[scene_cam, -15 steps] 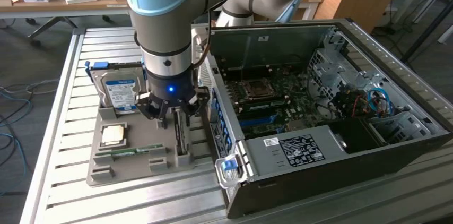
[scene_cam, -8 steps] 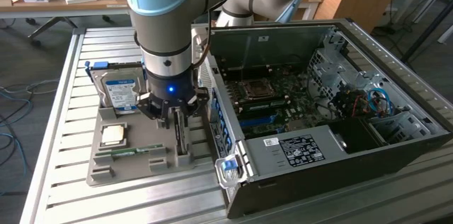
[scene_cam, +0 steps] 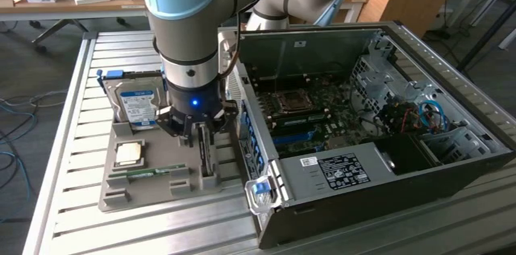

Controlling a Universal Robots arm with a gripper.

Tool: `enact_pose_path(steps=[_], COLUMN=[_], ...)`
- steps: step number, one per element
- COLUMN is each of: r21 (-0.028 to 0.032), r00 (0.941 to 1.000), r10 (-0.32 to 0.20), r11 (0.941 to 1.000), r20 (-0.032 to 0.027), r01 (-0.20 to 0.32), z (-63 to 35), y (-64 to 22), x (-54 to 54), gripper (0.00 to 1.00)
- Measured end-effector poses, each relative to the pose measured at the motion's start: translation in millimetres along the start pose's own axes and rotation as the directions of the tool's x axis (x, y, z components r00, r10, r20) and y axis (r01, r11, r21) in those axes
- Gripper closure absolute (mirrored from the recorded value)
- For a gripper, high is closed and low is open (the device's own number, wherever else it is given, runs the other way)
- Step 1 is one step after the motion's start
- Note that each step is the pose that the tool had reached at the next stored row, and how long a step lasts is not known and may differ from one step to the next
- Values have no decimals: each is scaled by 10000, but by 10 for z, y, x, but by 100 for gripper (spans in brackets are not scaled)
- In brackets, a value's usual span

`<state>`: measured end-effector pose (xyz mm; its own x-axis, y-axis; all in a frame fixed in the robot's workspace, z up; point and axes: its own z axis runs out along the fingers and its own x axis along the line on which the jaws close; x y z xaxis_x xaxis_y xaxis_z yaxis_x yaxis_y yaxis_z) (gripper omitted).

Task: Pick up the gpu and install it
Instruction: 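Pick up the gpu and move the gpu toward the slot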

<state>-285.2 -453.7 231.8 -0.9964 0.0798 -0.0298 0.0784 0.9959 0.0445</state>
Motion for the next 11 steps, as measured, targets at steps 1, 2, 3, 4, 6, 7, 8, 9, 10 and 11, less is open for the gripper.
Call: enact_pose_path(steps=[1,2,3,4,6,7,8,9,10,11], r21=[0,-1,-1,0,-1,0,-1,0,0,0], r00=[10000,10000,10000,10000,10000,10000,10000,10000,10000,10000], r10=[0,0,1,1,-2,-1,-1,0,-1,0], r11=[10000,10000,10000,10000,10000,10000,10000,10000,10000,10000], r20=[-2,-1,-1,-1,-1,-1,-1,-1,-1,-1], r01=[0,0,-1,-1,2,1,1,0,1,0], z=[0,1,1,1,1,1,1,1,1,1], y=[1,1,1,1,1,1,1,1,1,1], x=[-9,-12,-12,-12,-19,-20,-20,-19,-20,-19], gripper=[55,55,55,55,55,55,55,55,55,55])
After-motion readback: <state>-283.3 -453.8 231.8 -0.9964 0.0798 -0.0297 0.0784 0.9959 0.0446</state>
